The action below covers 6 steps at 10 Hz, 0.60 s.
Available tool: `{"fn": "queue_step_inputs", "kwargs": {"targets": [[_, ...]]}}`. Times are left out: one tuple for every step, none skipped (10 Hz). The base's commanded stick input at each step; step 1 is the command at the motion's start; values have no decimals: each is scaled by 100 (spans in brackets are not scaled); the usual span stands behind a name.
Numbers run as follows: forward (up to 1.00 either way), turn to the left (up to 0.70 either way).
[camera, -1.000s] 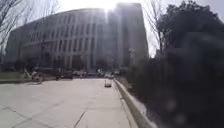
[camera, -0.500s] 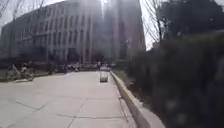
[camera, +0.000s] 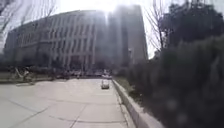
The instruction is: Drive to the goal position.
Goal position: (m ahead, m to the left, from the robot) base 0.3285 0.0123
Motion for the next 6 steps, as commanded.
{"fn": "queue_step_inputs", "kwargs": {"targets": [[4, 0], [0, 0], [0, 0], [0, 0], [0, 0], [0, 0]]}}
